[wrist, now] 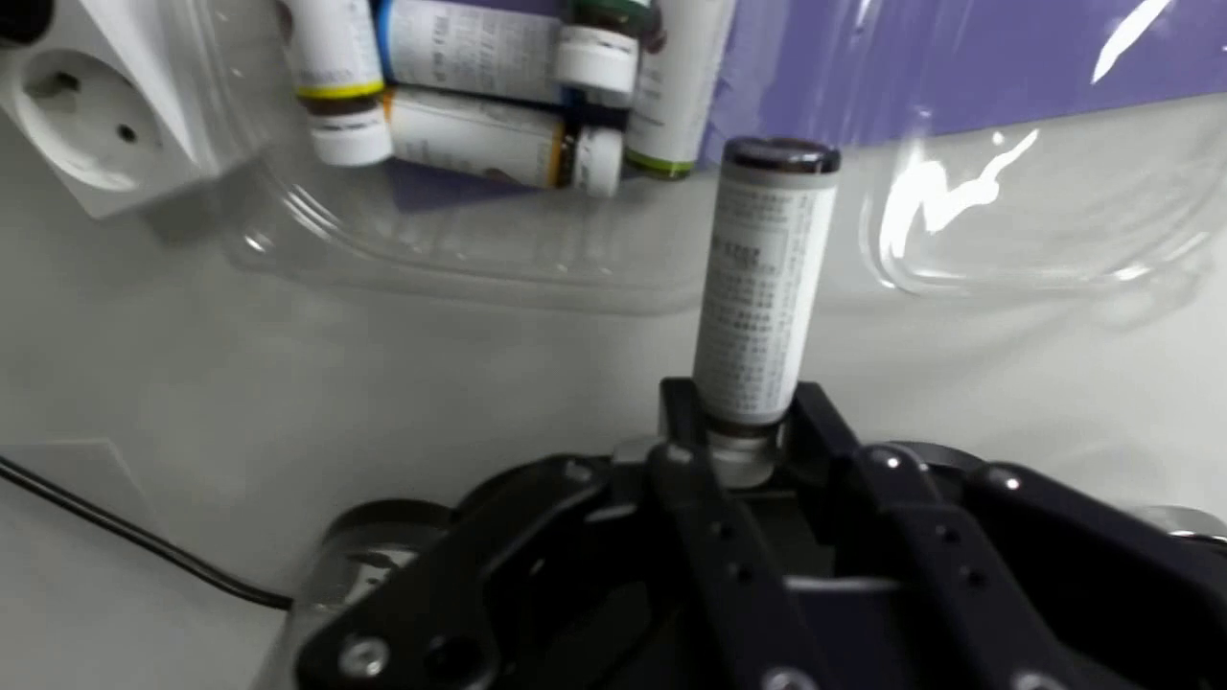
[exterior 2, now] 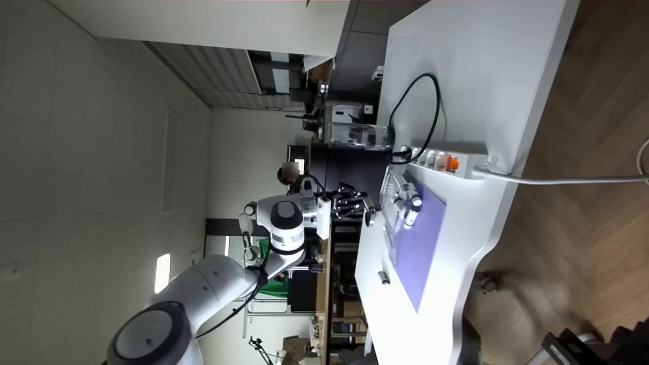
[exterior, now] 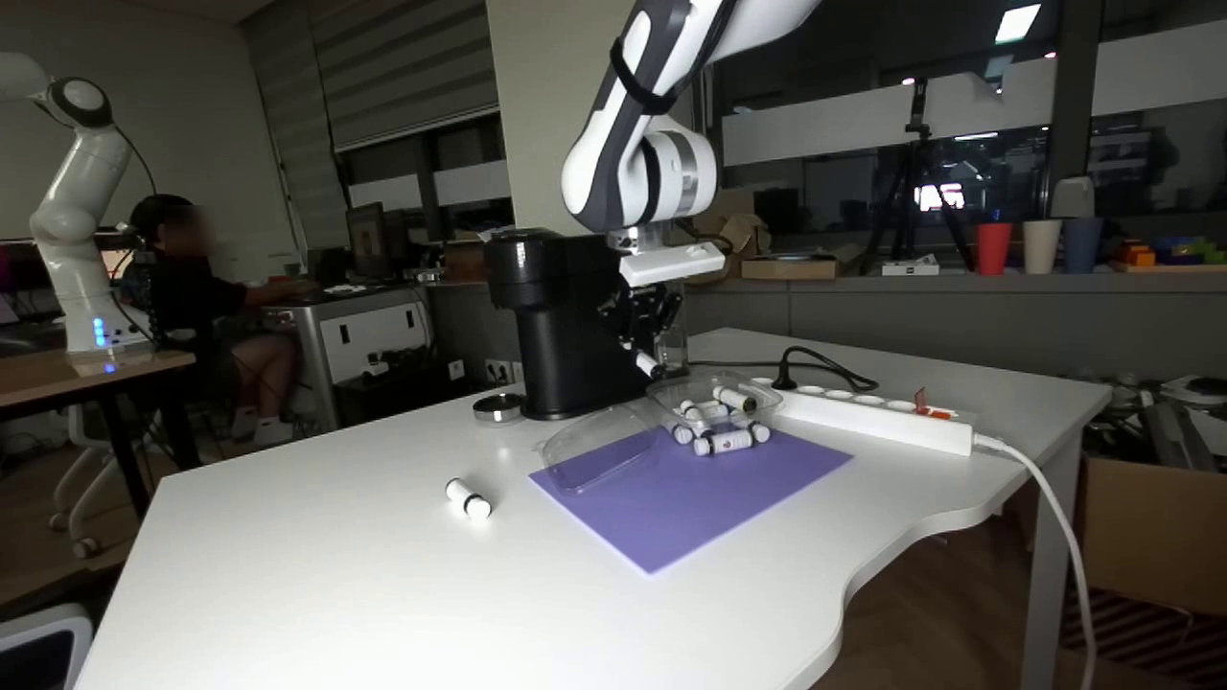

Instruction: Put the right bottle on the table into the colourless bowl

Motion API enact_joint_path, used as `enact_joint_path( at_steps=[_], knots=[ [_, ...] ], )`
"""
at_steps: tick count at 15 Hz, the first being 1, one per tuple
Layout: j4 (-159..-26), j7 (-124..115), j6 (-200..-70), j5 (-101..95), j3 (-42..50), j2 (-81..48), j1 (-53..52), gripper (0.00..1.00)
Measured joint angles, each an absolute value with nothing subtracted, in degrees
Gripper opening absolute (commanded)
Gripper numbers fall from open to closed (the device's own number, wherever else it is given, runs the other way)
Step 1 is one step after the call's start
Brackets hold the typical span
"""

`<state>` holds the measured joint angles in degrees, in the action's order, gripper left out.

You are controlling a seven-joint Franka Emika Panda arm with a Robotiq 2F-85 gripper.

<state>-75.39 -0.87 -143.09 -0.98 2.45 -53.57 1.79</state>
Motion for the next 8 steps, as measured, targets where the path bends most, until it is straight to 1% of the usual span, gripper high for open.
enact_joint_path(
  at_steps=[4, 8],
  knots=[
    [-79.73, -1.05, -143.85, 1.03, 2.86, -52.08, 4.69, 0.07],
    [-84.15, -2.16, -142.89, 1.27, 3.28, -49.32, 4.87, 0.07]
  ],
)
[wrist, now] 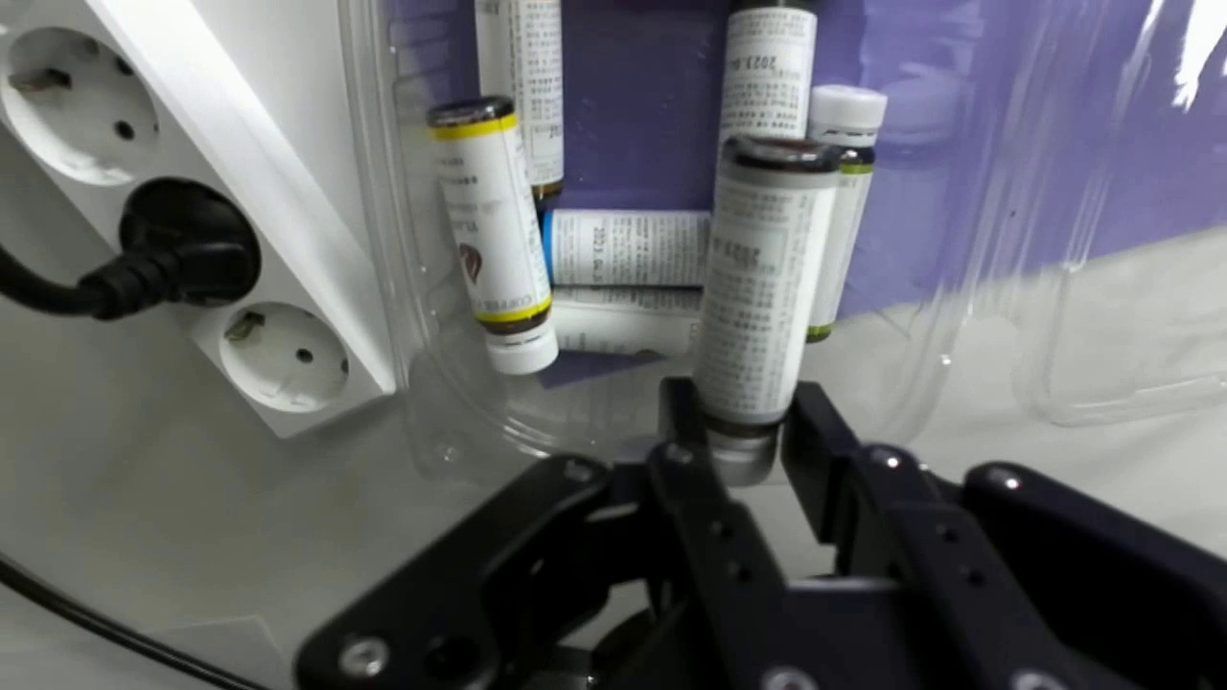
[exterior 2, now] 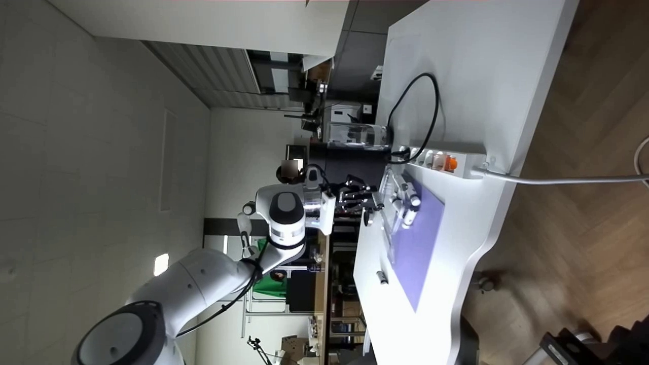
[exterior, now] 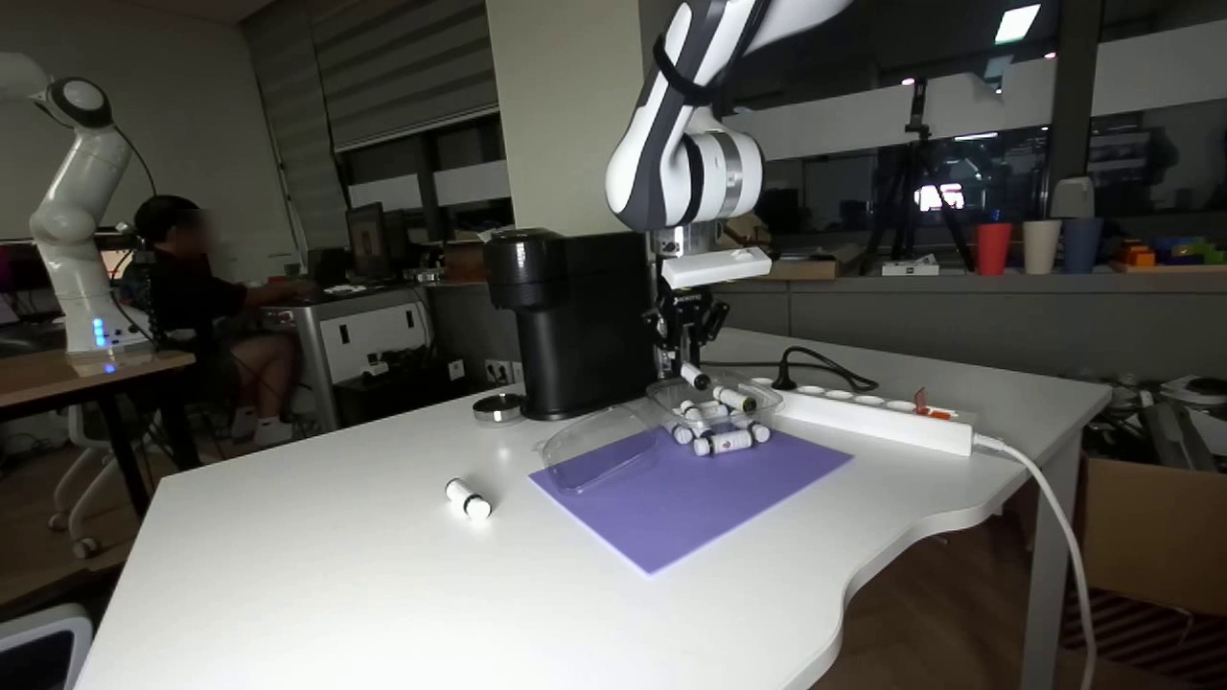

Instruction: Put the right bottle on the table into the colourless bowl

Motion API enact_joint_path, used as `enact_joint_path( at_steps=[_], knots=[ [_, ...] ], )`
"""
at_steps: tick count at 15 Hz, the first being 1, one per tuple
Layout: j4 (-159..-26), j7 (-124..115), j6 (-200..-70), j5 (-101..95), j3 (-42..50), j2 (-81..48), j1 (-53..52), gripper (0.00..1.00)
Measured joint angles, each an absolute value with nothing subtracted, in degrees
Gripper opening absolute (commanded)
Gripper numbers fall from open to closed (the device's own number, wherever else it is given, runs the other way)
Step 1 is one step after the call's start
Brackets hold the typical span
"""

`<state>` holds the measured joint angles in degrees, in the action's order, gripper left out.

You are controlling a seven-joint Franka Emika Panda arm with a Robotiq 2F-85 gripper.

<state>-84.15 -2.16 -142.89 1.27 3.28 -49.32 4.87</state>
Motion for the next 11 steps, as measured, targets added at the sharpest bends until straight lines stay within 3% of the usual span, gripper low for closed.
enact_joint_path(
  at_steps=[1, 2, 3, 9, 10, 11],
  knots=[
    [-85.47, -2.32, -143.1, 1.27, 3.29, -48.37, 4.78, 0.07],
    [-86.72, -2.51, -143.24, 1.27, 3.32, -47.44, 4.61, 0.52],
    [-87.85, -2.68, -143.32, 1.27, 3.38, -46.6, 4.37, 0.52],
    [-92.9, -3.38, -146.44, 1.33, 3.36, -43.37, 3.25, 0.93],
    [-93.79, -3.38, -147.46, 1.33, 3.36, -42.86, 3.1, 0.74],
    [-94.65, -3.38, -148.35, 1.32, 3.36, -42.36, 2.93, 0.81]
  ],
)
